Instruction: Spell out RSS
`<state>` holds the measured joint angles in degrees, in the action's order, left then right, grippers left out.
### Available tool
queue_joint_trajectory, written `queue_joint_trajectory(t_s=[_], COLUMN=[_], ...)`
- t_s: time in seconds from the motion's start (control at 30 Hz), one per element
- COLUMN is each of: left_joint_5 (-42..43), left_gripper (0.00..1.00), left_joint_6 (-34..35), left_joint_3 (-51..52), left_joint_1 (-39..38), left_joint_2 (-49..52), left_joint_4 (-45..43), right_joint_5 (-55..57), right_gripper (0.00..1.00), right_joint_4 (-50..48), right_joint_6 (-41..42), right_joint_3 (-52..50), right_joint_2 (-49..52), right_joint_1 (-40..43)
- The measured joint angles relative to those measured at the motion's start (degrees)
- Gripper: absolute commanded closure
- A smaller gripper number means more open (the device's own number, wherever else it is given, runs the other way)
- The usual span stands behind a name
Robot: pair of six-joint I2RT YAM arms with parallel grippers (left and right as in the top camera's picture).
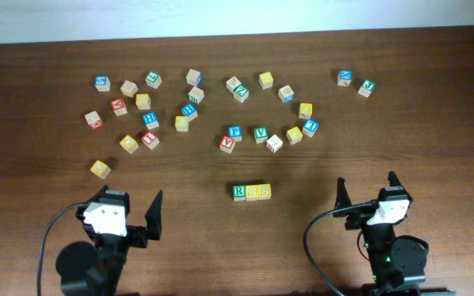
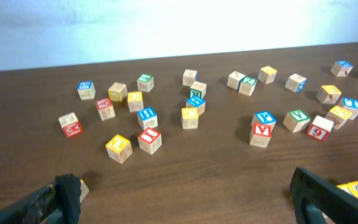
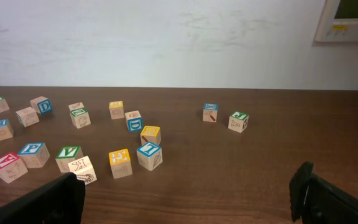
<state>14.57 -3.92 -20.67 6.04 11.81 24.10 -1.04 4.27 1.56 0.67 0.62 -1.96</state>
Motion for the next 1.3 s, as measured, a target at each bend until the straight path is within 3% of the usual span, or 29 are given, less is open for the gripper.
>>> queue_joint_trajectory(t_s=[0.3, 0.5, 0.8, 1.3], left_joint_5=[-0.90, -6.56, -15.69, -16.55], left_gripper=[0.01, 0.01, 0.01, 0.01], left_joint_6=[0.70, 6.60, 6.99, 3.72], left_joint_3=[13.49, 18.84, 19.82, 19.82], left_joint_1=[-2.03, -2.03, -2.08, -4.17], left_joint_2=[-10.29, -11.13, -11.19, -11.19], left_joint_4=[-15.74, -25.90, -19.52, -19.41], right_joint_5=[-0.02, -0.02, 0.00, 0.00], right_gripper=[0.02, 0.02, 0.02, 0.02], right_joint_4=[0.02, 0.00, 0.02, 0.02], right_joint_6=[-0.02, -0.02, 0.00, -0.04], right_joint_3=[0.00, 0.00, 0.00, 0.00], right_joint_2=[0.02, 0.00, 0.00, 0.00], right_joint_1=[0.00, 0.00, 0.00, 0.00])
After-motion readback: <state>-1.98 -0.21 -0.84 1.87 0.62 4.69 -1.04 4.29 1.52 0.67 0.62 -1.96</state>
